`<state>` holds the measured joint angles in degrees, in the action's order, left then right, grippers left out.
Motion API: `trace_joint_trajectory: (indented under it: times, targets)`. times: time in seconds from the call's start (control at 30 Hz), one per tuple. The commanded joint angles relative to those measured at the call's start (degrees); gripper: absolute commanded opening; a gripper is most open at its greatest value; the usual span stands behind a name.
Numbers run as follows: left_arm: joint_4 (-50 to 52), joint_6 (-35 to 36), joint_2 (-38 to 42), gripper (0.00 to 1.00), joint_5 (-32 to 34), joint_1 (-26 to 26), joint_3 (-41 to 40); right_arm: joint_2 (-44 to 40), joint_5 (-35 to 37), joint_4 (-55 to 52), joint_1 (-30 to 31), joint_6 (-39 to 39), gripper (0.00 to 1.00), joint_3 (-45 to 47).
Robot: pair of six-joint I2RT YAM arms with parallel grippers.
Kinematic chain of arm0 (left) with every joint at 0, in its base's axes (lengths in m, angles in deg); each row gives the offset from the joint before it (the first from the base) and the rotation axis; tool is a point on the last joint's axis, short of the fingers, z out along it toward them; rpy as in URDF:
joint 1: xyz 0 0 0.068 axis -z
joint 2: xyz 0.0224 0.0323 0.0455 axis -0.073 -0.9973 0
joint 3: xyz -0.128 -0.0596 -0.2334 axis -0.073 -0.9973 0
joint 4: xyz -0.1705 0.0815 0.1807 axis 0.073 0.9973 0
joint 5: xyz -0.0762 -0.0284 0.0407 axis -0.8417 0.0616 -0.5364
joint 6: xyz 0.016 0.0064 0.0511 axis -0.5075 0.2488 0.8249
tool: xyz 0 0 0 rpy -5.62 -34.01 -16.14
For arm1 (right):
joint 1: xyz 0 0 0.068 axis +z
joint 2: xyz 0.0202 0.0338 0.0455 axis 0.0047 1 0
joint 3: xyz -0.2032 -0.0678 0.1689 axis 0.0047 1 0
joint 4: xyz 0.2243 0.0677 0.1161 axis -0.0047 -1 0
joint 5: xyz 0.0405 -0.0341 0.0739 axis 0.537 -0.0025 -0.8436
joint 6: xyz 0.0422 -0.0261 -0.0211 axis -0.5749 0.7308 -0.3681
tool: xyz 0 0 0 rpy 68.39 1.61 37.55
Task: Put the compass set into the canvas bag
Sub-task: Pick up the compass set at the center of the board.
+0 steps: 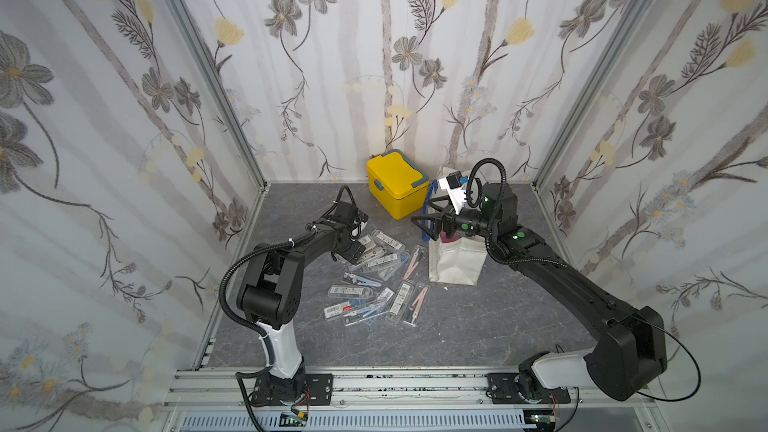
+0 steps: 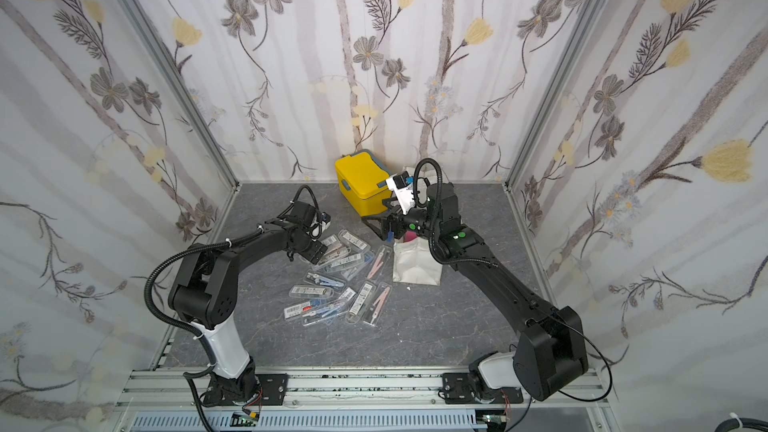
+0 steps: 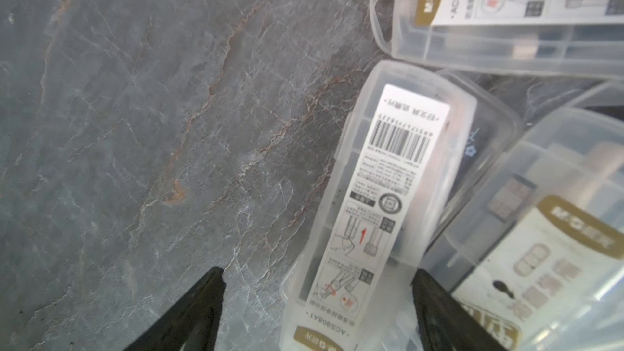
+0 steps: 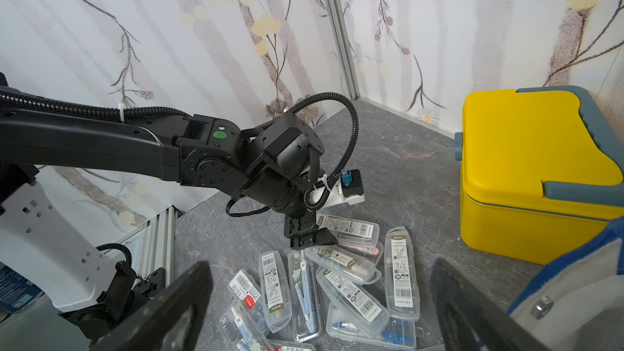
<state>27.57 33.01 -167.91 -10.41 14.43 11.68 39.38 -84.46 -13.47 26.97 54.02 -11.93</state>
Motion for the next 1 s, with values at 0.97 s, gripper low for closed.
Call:
trace_joint_trajectory:
  times: [0.97]
  targets:
    - [4.19,-0.24,-1.75,0.48,-5.08,-0.55,3.33,0.3,0.03,2.76,1.68,0.58,1.0,-0.4]
